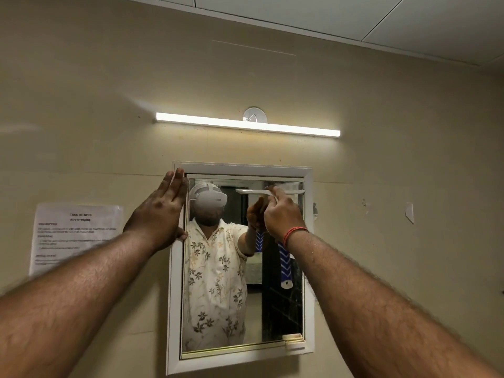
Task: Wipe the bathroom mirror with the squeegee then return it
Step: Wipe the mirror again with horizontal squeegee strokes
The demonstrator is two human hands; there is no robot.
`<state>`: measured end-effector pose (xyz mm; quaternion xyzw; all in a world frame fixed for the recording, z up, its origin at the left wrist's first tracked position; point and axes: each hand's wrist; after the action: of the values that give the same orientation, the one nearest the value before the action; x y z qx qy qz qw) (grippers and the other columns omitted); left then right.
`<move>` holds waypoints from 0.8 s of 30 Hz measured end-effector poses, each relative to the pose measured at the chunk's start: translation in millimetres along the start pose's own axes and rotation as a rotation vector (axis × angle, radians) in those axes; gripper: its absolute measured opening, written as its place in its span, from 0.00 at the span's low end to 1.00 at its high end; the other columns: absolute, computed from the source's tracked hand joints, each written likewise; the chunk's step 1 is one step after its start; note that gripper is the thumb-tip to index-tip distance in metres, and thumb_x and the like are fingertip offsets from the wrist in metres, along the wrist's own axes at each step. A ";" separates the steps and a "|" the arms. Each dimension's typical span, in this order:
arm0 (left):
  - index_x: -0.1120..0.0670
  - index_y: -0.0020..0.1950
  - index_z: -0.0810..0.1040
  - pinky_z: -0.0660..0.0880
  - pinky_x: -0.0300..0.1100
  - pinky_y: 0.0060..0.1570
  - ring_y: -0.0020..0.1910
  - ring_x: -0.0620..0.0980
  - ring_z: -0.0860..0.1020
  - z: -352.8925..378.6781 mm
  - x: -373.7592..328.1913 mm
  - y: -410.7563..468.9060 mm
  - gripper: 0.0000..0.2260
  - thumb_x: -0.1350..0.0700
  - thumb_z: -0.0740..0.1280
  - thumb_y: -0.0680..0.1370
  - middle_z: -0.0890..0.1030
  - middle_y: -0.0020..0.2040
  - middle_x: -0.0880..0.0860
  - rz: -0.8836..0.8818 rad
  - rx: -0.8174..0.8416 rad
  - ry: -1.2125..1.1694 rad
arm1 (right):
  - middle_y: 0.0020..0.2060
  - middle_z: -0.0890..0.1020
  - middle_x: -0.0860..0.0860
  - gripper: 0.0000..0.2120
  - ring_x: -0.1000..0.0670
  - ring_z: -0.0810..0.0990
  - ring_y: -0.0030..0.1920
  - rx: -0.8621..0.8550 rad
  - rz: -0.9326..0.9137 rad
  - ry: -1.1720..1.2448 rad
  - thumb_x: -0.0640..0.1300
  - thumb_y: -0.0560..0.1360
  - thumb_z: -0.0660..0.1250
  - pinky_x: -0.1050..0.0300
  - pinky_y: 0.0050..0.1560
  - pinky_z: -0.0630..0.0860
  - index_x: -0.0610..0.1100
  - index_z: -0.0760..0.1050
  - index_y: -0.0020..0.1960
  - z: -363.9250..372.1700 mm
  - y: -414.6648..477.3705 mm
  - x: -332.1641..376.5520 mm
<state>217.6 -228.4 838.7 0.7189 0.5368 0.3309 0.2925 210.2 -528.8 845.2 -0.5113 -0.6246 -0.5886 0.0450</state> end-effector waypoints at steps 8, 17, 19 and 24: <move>0.51 0.92 0.40 0.78 0.57 0.73 0.81 0.64 0.73 30.9 1.0 -34.6 0.57 0.44 0.80 0.79 0.27 0.89 0.41 0.008 -0.107 -0.233 | 0.73 0.78 0.45 0.23 0.41 0.79 0.72 0.043 0.041 0.031 0.50 0.88 0.56 0.38 0.69 0.81 0.58 0.65 0.83 9.7 -20.7 -21.8; 0.49 0.93 0.47 0.84 0.57 0.54 0.68 0.64 0.85 66.1 2.5 -68.4 0.48 0.47 0.77 0.83 0.34 0.90 0.36 0.011 -0.143 -0.404 | 0.71 0.81 0.50 0.20 0.53 0.77 0.59 0.074 0.118 0.056 0.53 0.89 0.56 0.50 0.63 0.79 0.63 0.69 0.80 29.8 -72.6 -67.2; 0.49 0.93 0.49 0.85 0.56 0.50 0.65 0.64 0.86 76.4 3.0 -79.9 0.48 0.48 0.77 0.83 0.36 0.91 0.38 0.016 -0.150 -0.405 | 0.68 0.82 0.51 0.19 0.53 0.78 0.58 0.076 0.130 0.053 0.53 0.89 0.56 0.48 0.65 0.80 0.65 0.69 0.79 36.2 -86.0 -79.3; 0.53 0.93 0.51 0.87 0.57 0.56 0.74 0.64 0.81 107.0 4.6 -114.2 0.53 0.52 0.83 0.78 0.42 0.93 0.44 0.067 -0.139 -0.386 | 0.58 0.80 0.57 0.20 0.53 0.80 0.56 0.116 0.152 0.049 0.53 0.90 0.55 0.48 0.64 0.81 0.69 0.67 0.79 43.9 -118.9 -103.8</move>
<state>237.0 -202.0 685.6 0.7646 0.4224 0.2326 0.4277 201.0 -529.7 681.7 -0.5392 -0.6158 -0.5587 0.1340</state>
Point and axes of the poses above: each hand's wrist, its own y-axis towards the middle knuckle, its own z-axis out of the palm, x = y × z
